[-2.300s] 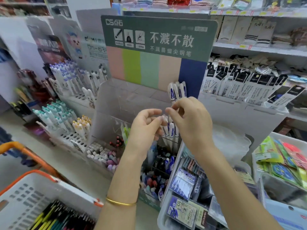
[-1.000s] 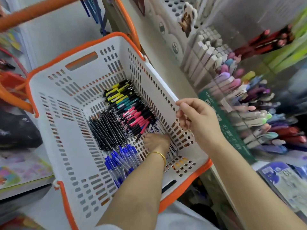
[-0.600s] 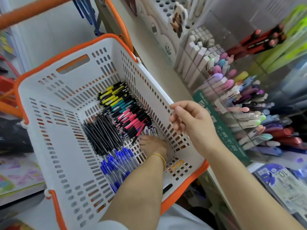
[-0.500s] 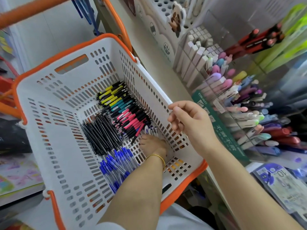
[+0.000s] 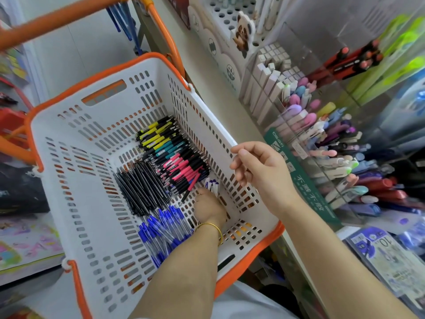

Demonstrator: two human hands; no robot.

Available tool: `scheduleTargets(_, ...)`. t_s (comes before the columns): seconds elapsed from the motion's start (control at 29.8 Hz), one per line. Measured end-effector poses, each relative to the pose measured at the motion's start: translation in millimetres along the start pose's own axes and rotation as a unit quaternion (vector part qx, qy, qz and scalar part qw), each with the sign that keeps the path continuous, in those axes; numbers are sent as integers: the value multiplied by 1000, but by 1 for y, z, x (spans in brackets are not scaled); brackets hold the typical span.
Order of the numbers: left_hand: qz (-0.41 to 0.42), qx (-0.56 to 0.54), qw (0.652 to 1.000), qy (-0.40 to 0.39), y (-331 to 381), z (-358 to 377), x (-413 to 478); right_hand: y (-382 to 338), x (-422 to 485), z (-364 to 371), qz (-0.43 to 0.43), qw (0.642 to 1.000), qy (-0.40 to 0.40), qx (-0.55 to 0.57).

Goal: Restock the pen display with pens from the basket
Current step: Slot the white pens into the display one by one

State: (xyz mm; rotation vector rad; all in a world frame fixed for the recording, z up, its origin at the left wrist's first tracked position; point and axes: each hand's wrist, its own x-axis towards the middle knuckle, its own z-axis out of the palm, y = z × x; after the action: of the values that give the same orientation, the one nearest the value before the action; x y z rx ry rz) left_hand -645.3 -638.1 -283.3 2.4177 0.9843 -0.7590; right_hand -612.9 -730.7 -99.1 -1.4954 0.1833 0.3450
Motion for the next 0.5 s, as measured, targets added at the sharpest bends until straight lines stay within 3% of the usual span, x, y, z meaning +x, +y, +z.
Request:
scheduleTargets(0.1,3,-89,995,-54,-3,-11,-3,0,0,0,0,1000,0,-1)
scheduleTargets(0.27,-8,-259,952,-163,7,-64,-19,-1,-1,1,6,1000,5,-1)
scheduleTargets(0.4,35,-342,929,-134,7,-135,-44,-9,-5,-1,44,998,11,31)
scheduleTargets(0.5,106,-444,887,-63,18,-183,-69,-19,-10,4,38,999,38,11)
